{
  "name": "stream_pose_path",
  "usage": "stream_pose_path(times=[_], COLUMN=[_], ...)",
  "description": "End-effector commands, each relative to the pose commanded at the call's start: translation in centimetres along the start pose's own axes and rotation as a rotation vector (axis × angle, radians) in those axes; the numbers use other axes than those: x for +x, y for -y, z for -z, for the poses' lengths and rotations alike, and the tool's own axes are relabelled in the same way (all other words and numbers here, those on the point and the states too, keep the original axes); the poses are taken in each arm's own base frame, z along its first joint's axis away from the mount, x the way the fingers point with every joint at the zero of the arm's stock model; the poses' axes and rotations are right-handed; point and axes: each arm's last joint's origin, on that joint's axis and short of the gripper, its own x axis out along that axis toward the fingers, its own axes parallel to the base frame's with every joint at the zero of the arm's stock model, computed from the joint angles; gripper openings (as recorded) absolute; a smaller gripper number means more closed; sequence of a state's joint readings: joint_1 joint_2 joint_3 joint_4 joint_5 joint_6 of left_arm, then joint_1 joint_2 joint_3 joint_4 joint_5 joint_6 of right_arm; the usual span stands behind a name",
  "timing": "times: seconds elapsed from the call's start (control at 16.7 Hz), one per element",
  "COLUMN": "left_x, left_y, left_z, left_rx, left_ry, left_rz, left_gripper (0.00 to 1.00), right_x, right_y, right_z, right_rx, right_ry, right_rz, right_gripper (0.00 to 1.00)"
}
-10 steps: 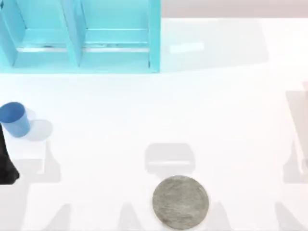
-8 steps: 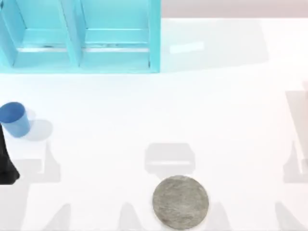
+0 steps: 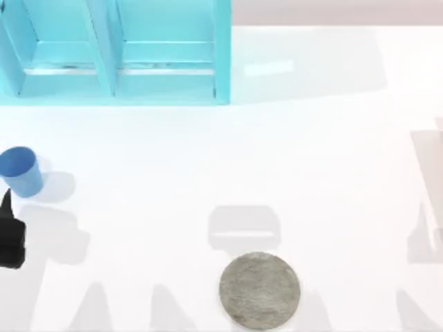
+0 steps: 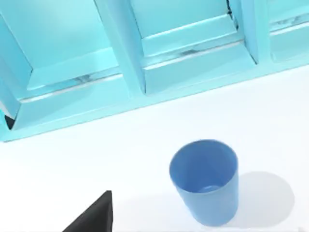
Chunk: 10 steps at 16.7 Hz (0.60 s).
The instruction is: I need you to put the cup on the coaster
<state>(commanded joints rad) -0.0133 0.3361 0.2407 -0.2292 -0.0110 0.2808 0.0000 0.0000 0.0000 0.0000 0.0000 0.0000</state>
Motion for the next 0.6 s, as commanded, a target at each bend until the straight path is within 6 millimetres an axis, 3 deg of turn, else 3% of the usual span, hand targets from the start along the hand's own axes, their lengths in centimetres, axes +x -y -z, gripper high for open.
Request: stream_pose_path(times=[0.3,0.6], left_x=[2.7,8.5], left_y=[-1.4,-2.8], left_z=[-4.3,-8.1], left_rx=[0.350,0.706], left_ry=[-0.357,-0.662], left_rz=[0.147,0.440], left_gripper=[1.00,1.00], right_x=[0.0,0.0], right_y=[0.0,0.0], right_z=[0.0,0.0], right_rx=[0.000,0.000], right_ry=[0.000,0.000], right_rz=[0.000,0.000], right_gripper=[1.00,1.00])
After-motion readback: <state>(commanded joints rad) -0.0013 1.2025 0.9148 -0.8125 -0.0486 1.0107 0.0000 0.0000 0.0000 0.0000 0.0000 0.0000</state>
